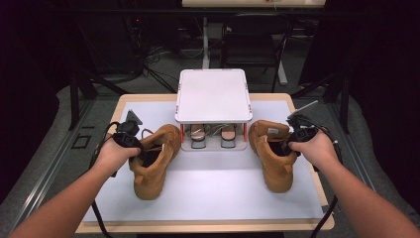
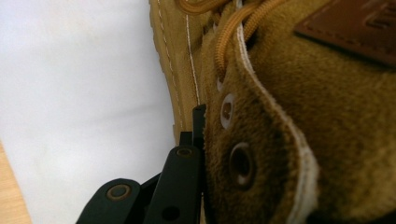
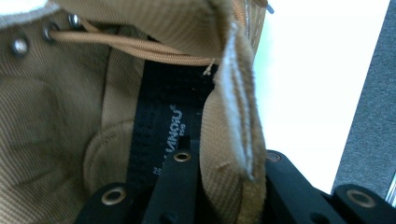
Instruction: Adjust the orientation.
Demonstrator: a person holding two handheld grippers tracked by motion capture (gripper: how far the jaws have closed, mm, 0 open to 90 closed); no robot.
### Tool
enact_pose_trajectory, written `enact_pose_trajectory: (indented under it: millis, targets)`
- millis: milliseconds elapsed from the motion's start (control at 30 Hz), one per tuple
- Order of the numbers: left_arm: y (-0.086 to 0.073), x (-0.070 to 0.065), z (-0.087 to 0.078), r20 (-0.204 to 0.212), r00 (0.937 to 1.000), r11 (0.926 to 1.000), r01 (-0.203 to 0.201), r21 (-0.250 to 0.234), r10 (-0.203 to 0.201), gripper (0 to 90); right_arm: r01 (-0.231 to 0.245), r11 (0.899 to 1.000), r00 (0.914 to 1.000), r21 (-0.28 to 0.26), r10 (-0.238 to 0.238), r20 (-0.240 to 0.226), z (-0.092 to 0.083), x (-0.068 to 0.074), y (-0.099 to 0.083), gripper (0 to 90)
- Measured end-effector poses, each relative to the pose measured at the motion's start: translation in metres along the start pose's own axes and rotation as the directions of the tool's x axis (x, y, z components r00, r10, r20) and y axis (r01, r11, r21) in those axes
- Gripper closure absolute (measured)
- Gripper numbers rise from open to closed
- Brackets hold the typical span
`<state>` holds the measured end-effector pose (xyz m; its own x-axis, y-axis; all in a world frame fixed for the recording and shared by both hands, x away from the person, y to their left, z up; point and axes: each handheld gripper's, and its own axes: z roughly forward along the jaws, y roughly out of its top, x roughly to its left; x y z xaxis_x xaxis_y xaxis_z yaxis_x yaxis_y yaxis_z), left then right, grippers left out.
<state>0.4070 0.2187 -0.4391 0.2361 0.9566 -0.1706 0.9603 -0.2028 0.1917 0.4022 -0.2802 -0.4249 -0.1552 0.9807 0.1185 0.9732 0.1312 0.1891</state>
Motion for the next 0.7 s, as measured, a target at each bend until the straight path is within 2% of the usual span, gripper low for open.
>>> enact_pose_trajectory:
  millis: [33, 133, 167, 267, 367, 533, 600, 633, 700]
  targets:
    - [0.002, 0.0, -0.006, -0.005, 1.0, 1.0, -0.001, -0.006, 0.001, 85.8, 0.0, 1.0, 1.0, -0.013, 0.0, 0.004, -0.004, 0.0, 0.0, 83.8]
    - [0.005, 0.001, -0.012, -0.001, 1.0, 0.9999, 0.005, -0.017, -0.005, 85.8, 0.01, 1.0, 0.9999, -0.005, -0.01, 0.01, -0.007, -0.001, 0.001, 83.8]
    - [0.006, 0.001, -0.018, 0.003, 0.9999, 0.9995, 0.011, -0.028, -0.011, 85.8, -0.008, 1.0, 1.0, -0.01, 0.008, 0.004, -0.01, 0.0, 0.002, 83.8]
    - [0.009, 0.002, -0.028, 0.015, 0.9996, 0.9987, 0.022, -0.045, -0.022, 85.8, -0.021, 0.999, 0.9998, -0.027, 0.021, 0.0, -0.012, -0.002, 0.002, 83.9]
    - [0.013, 0.002, -0.035, 0.02, 0.9993, 0.9976, 0.031, -0.062, -0.03, 85.8, -0.028, 1.0, 0.9996, -0.015, 0.028, -0.003, -0.017, -0.005, 0.005, 83.8]
    - [0.022, 0.003, -0.041, 0.026, 0.9986, 0.995, 0.048, -0.087, -0.046, 85.6, -0.084, 0.994, 0.9964, -0.065, 0.083, -0.017, -0.025, -0.009, 0.013, 83.8]
    - [0.024, 0.004, -0.042, 0.033, 0.9981, 0.9948, 0.054, -0.087, -0.051, 85.6, -0.083, 0.994, 0.9965, -0.066, 0.083, -0.011, -0.027, -0.01, 0.015, 83.8]
    - [0.028, 0.005, -0.043, 0.041, 0.9973, 0.9936, 0.064, -0.092, -0.061, 85.5, -0.103, 0.992, 0.9946, -0.078, 0.102, -0.018, -0.031, -0.011, 0.02, 83.8]
    - [0.033, 0.007, -0.043, 0.047, 0.9963, 0.9927, 0.076, -0.094, -0.071, 85.5, -0.109, 0.99, 0.994, -0.086, 0.108, -0.019, -0.034, -0.011, 0.025, 83.7]
